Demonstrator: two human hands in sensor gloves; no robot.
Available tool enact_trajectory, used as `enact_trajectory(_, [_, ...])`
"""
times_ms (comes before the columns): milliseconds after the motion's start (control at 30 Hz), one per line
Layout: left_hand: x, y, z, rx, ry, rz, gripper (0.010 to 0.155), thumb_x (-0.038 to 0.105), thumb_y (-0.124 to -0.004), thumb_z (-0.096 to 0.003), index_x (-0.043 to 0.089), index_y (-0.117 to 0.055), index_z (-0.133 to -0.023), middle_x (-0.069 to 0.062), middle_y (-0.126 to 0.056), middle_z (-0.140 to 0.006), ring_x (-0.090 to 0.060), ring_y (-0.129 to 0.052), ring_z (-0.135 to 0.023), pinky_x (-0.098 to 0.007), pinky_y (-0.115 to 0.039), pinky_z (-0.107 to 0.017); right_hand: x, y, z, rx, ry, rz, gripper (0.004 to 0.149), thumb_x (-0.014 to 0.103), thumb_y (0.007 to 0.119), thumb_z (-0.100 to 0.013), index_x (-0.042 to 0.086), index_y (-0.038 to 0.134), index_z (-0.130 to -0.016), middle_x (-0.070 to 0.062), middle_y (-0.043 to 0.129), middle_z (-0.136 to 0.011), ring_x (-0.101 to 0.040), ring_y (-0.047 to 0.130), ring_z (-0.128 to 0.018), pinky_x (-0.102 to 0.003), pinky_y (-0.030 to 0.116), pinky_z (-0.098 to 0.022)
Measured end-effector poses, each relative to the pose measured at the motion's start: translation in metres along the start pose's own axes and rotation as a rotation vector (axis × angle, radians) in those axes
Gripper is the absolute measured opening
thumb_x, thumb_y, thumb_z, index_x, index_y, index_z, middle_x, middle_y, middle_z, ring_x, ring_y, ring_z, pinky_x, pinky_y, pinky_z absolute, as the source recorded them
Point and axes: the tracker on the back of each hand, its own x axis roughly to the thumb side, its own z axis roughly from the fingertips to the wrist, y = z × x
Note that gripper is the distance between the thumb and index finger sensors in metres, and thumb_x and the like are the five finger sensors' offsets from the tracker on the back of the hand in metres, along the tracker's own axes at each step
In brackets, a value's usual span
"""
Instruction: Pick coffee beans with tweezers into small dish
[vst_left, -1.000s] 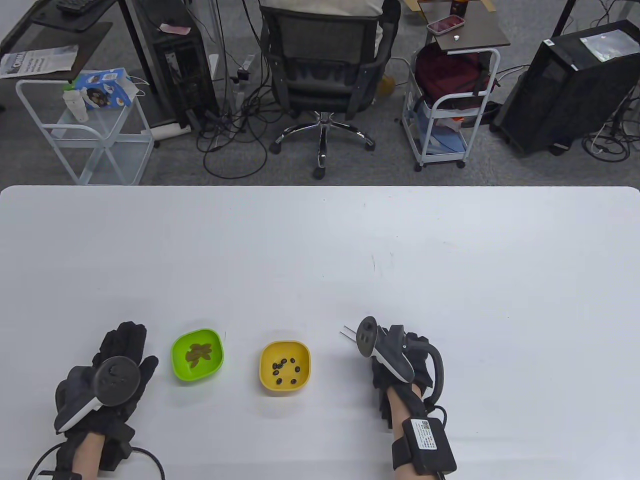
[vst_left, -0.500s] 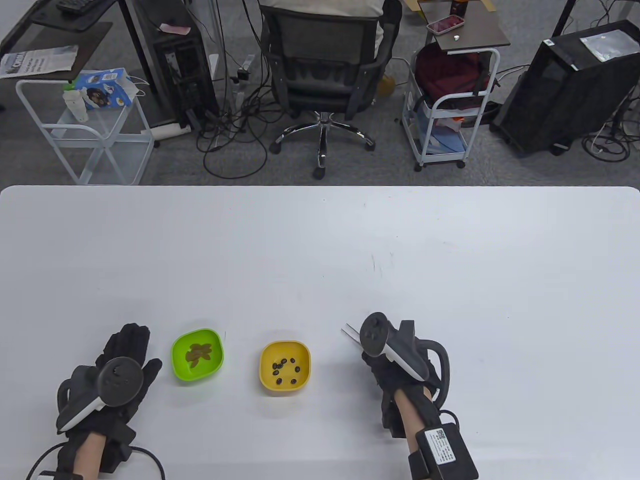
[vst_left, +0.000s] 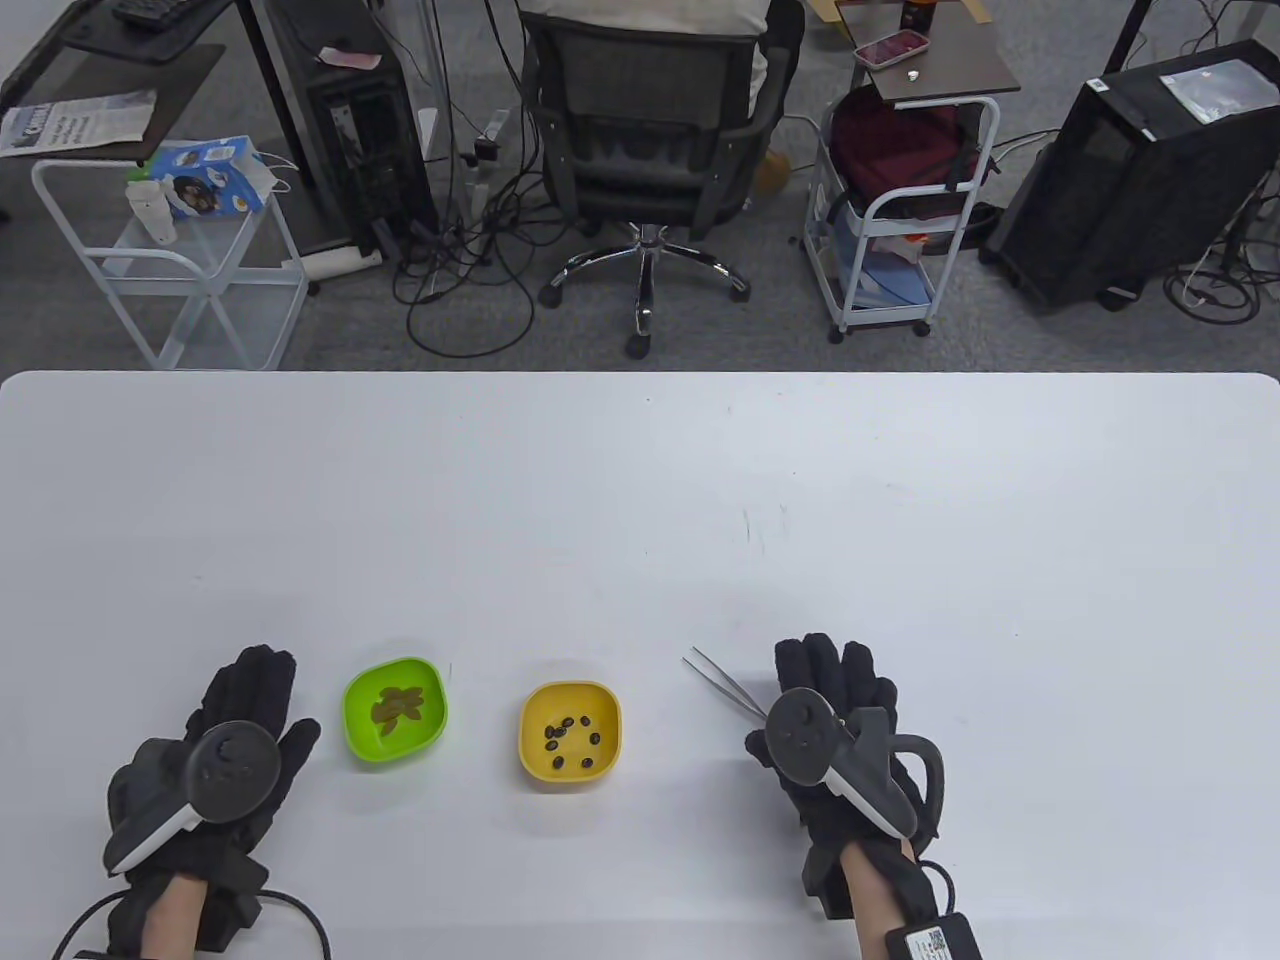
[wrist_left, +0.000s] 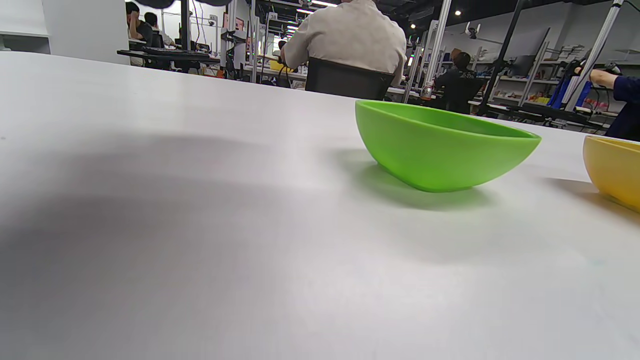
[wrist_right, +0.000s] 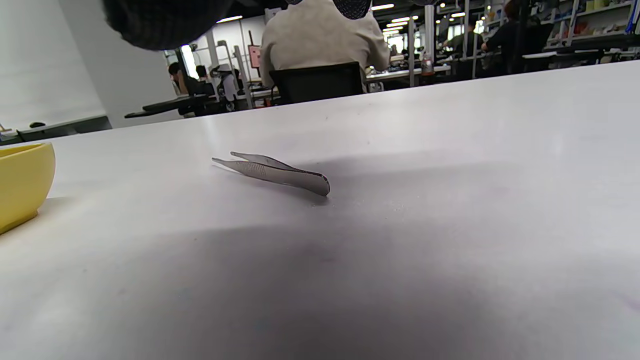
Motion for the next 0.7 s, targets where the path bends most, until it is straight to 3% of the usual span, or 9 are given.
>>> enact_trajectory(700, [0.0073, -0.0048, -0.0023, -0.042, -0.012, -0.043, 0.078, 0.043, -0.037, -0.0586, -0.001, -0.023, -0.121, -0.031, -0.024, -0.127, -0.061, -0.041, -0.113, -0.071, -0.049, -0.076, 0.0020, 0.0052, -0.0026, 0.025, 0.010, 0.021, 0.080, 0.047, 0.064, -0.044, 0.020, 0.030, -0.112, -0.018, 0.031, -0.124, -0.058, 0.032, -0.109, -0.069, 0.037, -0.078])
